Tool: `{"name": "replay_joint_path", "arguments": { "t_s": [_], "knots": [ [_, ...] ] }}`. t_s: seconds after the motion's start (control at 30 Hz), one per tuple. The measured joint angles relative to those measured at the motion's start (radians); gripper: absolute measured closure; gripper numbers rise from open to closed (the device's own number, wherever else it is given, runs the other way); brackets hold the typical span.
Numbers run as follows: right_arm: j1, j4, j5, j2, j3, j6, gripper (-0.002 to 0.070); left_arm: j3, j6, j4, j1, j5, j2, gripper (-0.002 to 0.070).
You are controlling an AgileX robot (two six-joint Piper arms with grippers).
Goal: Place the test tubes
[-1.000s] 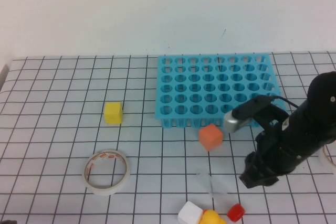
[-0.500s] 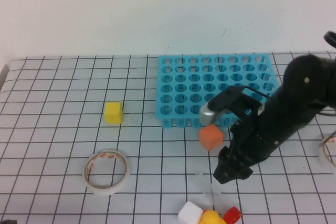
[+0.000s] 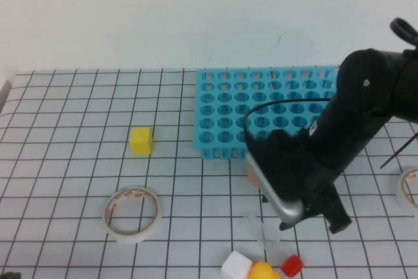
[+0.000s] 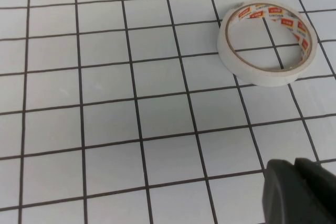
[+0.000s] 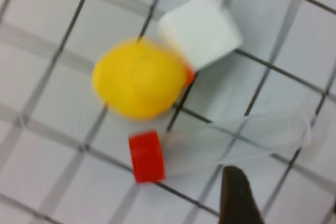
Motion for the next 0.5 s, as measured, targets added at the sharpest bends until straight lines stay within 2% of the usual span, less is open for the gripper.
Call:
{"name": "replay_joint_path", "arguments": {
  "t_s": [0.07, 0.17, 0.5],
  "knots": [
    [0.019, -0.022, -0.023, 0.002, 0.0, -0.205, 0.0307, 0.0, 0.0, 0.0, 0.0, -0.002, 0.0, 0.0677],
    [0.054, -0.038, -0.095, 0.009, 0.0, -0.383, 0.0307, 0.0, 0.0, 0.0, 0.0, -0.003, 0.0, 0.0677],
    [0.094, -0.216, -0.219, 0.039, 0.0, -0.634, 0.0337, 0.0, 0.0, 0.0, 0.0, -0.004, 0.0, 0.0677]
  ]
}}
